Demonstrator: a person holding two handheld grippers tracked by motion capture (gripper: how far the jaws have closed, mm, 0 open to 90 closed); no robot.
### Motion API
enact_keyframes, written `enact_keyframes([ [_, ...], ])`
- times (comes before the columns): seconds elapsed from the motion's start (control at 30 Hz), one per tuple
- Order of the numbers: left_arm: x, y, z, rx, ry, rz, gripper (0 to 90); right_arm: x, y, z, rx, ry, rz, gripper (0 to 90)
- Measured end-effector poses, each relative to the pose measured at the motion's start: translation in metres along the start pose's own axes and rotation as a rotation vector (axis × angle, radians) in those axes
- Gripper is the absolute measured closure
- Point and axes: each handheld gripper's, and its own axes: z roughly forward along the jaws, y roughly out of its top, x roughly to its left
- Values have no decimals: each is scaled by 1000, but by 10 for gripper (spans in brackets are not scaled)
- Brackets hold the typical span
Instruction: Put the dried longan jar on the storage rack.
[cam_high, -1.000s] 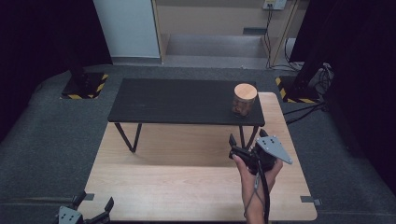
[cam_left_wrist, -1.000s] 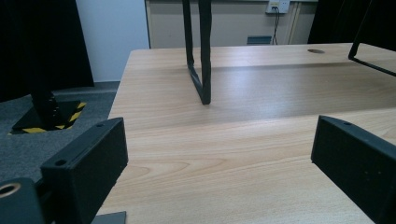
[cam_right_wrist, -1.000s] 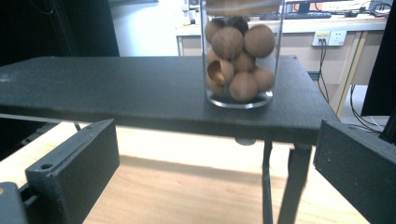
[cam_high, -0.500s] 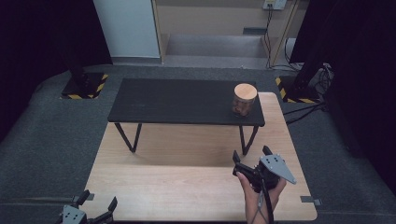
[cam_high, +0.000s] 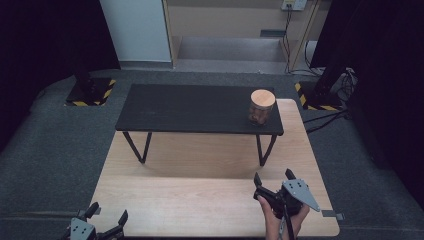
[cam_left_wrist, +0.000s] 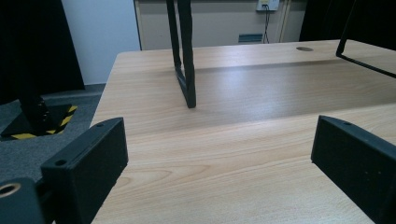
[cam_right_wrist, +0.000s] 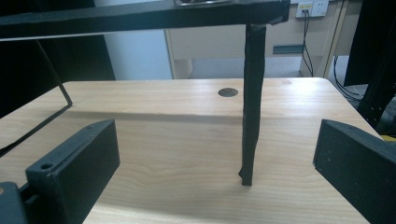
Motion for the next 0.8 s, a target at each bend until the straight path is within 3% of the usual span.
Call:
enact_keyframes([
  [0.8, -2, 1, 8, 11, -9, 10, 24, -11, -41, -15, 15, -9, 20, 8],
])
